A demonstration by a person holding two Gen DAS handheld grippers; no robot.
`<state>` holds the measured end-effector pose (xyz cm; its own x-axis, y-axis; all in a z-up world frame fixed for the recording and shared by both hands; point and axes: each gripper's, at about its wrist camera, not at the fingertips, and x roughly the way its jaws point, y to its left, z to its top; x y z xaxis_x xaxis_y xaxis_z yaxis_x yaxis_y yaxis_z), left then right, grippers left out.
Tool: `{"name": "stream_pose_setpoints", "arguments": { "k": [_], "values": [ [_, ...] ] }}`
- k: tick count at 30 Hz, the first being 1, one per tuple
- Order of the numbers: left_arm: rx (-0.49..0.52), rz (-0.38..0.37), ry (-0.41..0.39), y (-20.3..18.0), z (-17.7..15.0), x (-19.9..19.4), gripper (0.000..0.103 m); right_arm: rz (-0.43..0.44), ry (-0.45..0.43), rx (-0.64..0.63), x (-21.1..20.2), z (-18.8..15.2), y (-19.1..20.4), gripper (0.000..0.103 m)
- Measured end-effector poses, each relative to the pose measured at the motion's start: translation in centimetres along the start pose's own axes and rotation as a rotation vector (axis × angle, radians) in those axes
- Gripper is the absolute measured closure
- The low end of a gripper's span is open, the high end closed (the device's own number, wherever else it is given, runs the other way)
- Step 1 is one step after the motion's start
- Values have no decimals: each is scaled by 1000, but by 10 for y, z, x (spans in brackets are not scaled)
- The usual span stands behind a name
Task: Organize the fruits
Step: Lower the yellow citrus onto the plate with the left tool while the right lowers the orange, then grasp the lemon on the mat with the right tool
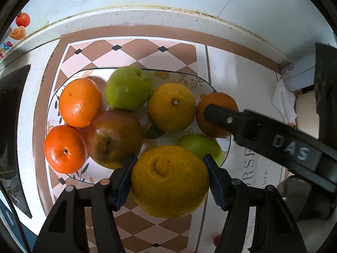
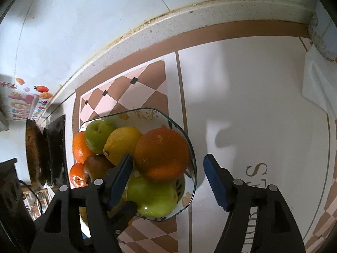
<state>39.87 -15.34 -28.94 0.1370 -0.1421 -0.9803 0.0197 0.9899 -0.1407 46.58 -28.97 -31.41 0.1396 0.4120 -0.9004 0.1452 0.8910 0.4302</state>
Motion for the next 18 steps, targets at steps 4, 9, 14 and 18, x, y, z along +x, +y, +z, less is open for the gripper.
{"name": "stream_pose_setpoints", "arguments": {
  "k": [4, 9, 14, 18],
  "values": [
    [-6, 6, -19, -2, -2, 0, 38, 7, -5, -5, -7, -2, -1, 27],
    [-13, 0, -27, 0, -4, -1, 27, 25, -21, 0, -17, -6, -4, 24],
    [0, 43, -51, 3, -12, -3, 21, 41, -45, 8, -28, -13, -8, 24],
    [16, 48, -88, 8, -17, -20, 21, 19, -58, 1, -43, -26, -12, 24]
  ]
}}
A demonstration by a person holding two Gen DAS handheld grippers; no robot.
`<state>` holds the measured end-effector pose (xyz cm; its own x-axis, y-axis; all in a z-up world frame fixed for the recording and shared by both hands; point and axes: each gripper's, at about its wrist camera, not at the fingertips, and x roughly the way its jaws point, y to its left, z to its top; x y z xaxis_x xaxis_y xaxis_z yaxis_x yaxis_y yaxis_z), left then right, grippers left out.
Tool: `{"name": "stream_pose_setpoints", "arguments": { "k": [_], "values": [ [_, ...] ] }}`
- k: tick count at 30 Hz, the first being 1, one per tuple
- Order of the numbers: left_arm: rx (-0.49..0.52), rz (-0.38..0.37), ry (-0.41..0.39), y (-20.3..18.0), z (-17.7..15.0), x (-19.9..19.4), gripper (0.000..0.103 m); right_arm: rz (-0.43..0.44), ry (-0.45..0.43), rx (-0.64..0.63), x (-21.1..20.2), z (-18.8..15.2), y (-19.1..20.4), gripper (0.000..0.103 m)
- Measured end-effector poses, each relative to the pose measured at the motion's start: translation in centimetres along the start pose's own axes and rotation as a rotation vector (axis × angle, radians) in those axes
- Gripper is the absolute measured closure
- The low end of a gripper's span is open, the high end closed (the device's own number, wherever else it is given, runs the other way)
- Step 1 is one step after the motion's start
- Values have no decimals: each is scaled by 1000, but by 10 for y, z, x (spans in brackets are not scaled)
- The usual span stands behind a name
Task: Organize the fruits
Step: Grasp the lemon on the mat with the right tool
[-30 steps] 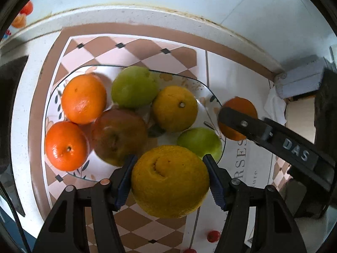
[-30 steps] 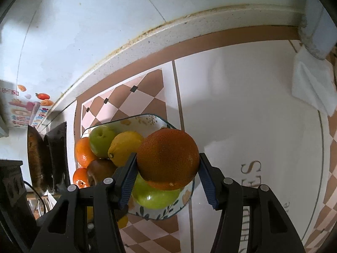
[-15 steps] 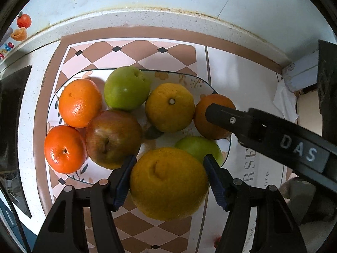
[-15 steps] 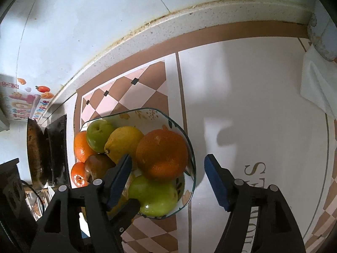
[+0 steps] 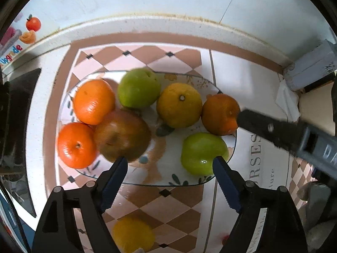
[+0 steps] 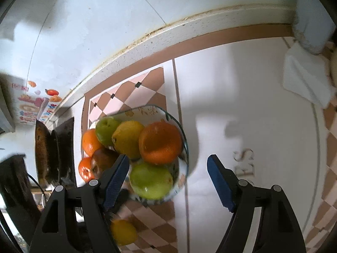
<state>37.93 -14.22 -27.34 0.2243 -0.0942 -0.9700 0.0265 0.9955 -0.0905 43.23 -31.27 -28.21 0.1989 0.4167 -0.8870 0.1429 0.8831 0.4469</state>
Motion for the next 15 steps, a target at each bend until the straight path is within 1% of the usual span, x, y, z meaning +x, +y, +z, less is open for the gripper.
{"name": "stream_pose_setpoints", "arguments": {
  "k": [1, 3, 5, 7, 8, 10, 11, 12, 13, 14, 15],
  "values": [
    [1, -6, -10, 4, -2, -7, 21, -14, 7, -23, -9, -11, 3, 24],
    [6, -35, -17, 17, -11, -24, 20, -2, 15, -69, -21, -32, 8, 24],
    [27, -7, -33, 36, -30, -43, 20, 12, 56, -102, -28, -65, 15, 24],
    [38, 19, -21, 57, -52, -50, 20, 46, 116, -162, -23, -98, 29, 24],
    [41, 46, -4, 70, -62, -50, 20, 69, 184, -194, -12, -121, 40, 24],
    [18, 77, 56, 96, -83, -44, 20, 134, 305, -234, 12, -151, 58, 24],
    [-3, 106, 92, 110, -94, -37, 20, 151, 342, -249, 26, -164, 68, 24],
    [-33, 119, 127, 123, -105, -29, 20, 133, 363, -272, 39, -171, 76, 24],
    [-58, 109, 159, 132, -113, -21, 20, 122, 373, -283, 45, -174, 80, 24],
    [-105, 72, 199, 143, -121, -12, 20, 120, 379, -282, 51, -173, 84, 24],
    [-144, 30, 222, 151, -125, -6, 19, 129, 378, -274, 54, -171, 85, 24]
  ]
}}
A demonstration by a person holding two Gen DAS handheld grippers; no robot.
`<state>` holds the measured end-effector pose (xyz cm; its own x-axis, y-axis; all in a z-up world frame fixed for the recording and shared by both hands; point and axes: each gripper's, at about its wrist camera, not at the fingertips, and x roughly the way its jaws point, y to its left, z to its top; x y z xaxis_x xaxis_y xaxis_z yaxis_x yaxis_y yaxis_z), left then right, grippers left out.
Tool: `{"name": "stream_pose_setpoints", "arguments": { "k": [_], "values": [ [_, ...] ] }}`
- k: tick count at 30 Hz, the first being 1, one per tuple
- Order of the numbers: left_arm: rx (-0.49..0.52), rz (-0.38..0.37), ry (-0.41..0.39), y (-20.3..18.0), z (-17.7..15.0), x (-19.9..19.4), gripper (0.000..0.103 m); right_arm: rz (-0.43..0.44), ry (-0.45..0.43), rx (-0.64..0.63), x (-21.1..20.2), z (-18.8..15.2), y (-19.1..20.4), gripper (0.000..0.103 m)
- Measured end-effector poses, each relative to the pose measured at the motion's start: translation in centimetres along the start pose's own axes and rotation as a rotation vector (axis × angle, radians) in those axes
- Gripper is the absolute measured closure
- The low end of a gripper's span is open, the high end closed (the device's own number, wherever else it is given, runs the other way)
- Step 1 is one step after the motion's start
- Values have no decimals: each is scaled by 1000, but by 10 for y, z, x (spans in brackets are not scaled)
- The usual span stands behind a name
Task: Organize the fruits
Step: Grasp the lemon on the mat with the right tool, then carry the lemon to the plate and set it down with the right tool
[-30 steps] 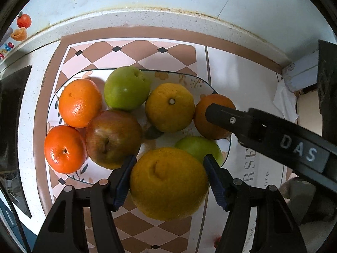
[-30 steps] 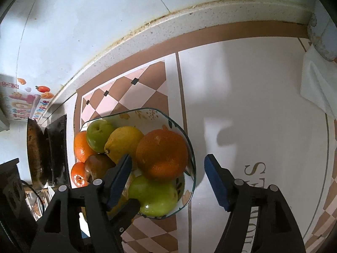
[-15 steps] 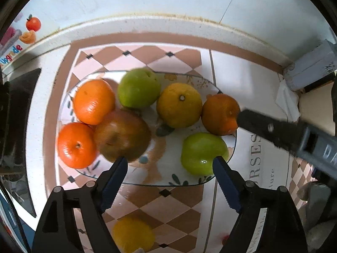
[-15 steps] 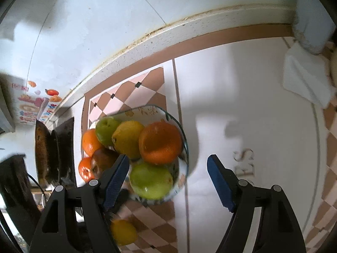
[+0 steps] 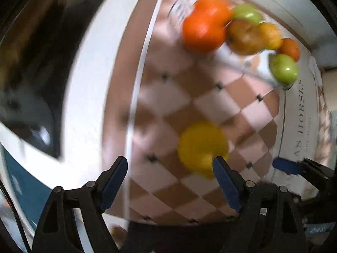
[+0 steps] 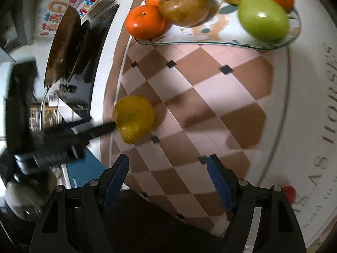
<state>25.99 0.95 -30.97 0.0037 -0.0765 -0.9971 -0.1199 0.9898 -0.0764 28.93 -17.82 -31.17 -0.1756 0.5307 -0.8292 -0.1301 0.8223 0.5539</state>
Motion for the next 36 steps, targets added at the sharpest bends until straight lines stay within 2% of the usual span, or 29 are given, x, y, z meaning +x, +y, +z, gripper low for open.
{"name": "stream_pose_setpoints", "arguments": {
  "k": [2, 3, 7, 13, 15, 19, 21, 23, 24, 27, 33, 35, 36],
  "values": [
    [-78, -124, 14, 15, 1, 7, 18, 8, -9, -2, -2, 8, 4, 24],
    [-99, -137, 6, 20, 1, 7, 18, 5, -20, -13, -3, 15, 9, 24],
    [-131, -133, -30, 36, 4, 2, 19, 9, -2, -46, 17, 32, 32, 24],
    [-228, -120, -106, 81, 2, -11, 21, 42, 10, 2, 48, 48, 45, 25],
    [-245, -113, -107, 93, 1, -7, 21, 69, 4, 1, 55, 53, 54, 25],
    [-308, -88, -103, 119, -6, 0, 21, 27, -7, -24, 76, 65, 76, 34],
    [-326, -99, -102, 129, -7, 3, 21, -12, -43, -29, 82, 74, 82, 41],
    [-340, -91, -98, 137, -7, 6, 21, -23, -90, -27, 81, 84, 85, 41],
    [-346, -118, -94, 140, -7, 6, 21, -29, -103, -22, 79, 87, 85, 41],
    [-351, -109, -102, 146, -5, 5, 21, -76, -128, -50, 71, 92, 88, 42],
    [-298, -41, -168, 133, 8, -7, 21, -85, -146, -48, 59, 86, 83, 43],
    [-273, -16, -192, 127, 13, -12, 21, -100, -173, -70, 52, 76, 86, 46],
    [-261, -7, -199, 123, 16, -14, 21, -115, -178, -84, 49, 71, 86, 52]
  ]
}}
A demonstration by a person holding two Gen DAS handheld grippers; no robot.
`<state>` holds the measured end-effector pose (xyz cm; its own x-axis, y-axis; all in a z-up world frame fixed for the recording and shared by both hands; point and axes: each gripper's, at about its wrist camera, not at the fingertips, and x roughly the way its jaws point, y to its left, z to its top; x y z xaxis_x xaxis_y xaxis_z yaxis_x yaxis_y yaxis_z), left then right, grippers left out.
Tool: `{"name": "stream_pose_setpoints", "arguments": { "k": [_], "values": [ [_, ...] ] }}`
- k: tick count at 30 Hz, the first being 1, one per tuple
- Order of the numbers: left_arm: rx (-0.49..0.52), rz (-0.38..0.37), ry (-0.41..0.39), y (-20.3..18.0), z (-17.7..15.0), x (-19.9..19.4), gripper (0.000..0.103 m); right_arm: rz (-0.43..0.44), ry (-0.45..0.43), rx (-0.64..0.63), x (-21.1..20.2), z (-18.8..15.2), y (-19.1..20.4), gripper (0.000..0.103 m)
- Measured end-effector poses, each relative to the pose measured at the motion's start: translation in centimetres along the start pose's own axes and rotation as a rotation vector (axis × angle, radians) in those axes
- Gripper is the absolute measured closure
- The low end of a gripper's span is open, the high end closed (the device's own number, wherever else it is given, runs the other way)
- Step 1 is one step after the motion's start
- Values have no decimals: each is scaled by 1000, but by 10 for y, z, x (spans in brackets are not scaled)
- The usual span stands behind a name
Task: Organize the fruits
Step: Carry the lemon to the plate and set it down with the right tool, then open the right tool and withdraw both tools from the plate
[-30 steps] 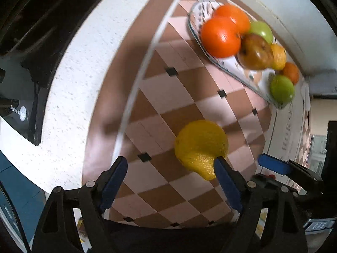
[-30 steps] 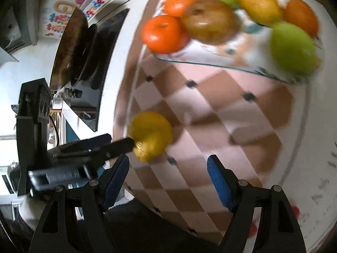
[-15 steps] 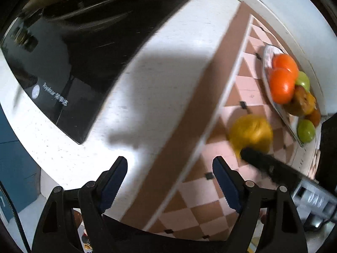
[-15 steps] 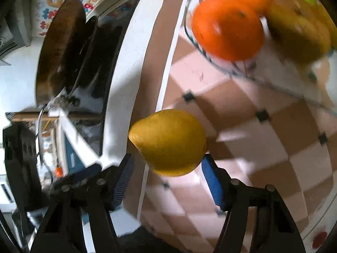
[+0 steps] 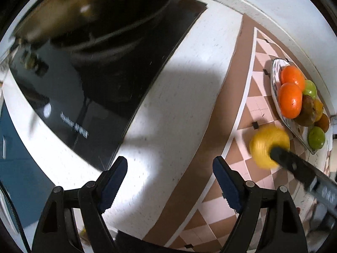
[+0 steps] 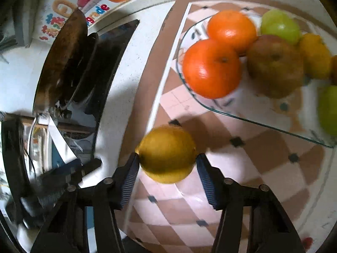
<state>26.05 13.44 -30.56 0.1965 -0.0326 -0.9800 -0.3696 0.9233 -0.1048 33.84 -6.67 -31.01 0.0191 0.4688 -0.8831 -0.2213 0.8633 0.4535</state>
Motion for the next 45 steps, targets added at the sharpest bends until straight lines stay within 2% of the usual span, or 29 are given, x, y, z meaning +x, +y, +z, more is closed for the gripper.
{"name": "stream_pose_setpoints", "arguments": {
  "k": [1, 4, 9, 11, 13, 15, 19, 21, 24, 26, 28, 30, 31, 35, 37, 40, 43, 45],
  "values": [
    [14, 5, -5, -4, 2, 0, 21, 1, -5, -1, -8, -6, -4, 58],
    [51, 1, 1, -16, 7, 6, 21, 11, 18, 8, -16, -17, -17, 58],
    [102, 17, 35, -34, 7, 21, 20, 91, 9, 65, -4, -12, -27, 48],
    [112, 31, 37, -36, 7, 24, 20, 126, 27, 86, 8, -7, -28, 40],
    [109, 36, 47, -33, 5, 25, 20, 188, 53, 135, 24, -1, -30, 39],
    [101, 43, 55, -32, 7, 28, 21, 209, 49, 147, 33, 2, -29, 38],
    [90, 53, 51, -24, 5, 25, 21, 90, 41, 46, 31, 0, -6, 38],
    [91, 56, 44, -22, 6, 21, 21, 69, 4, 48, 21, -7, -8, 38],
    [117, 52, 13, -30, 8, 10, 20, 76, -83, 116, -13, -20, -29, 38],
    [141, 40, -23, -39, 10, -2, 20, 50, -159, 162, -42, -25, -47, 38],
    [170, 16, -53, -52, 13, -13, 17, -21, -229, 193, -71, -26, -68, 38],
    [209, -5, -85, -72, 18, -21, 6, -82, -260, 208, -85, -20, -87, 38],
    [229, -13, -93, -81, 22, -23, 5, -101, -267, 216, -91, -15, -100, 38],
    [314, -20, -125, -119, 36, -21, 5, -203, -255, 172, -83, 4, -114, 38],
    [341, -17, -146, -136, 41, -18, 5, -197, -248, 149, -79, 10, -111, 38],
    [365, -10, -135, -152, 45, -12, 5, -241, -259, 86, -69, 13, -93, 38],
    [375, 33, -135, -163, 45, -7, 5, -246, -277, 95, -64, 13, -88, 38],
    [374, 29, -129, -163, 48, -4, 5, -245, -286, 104, -64, 10, -88, 37]
  ]
}}
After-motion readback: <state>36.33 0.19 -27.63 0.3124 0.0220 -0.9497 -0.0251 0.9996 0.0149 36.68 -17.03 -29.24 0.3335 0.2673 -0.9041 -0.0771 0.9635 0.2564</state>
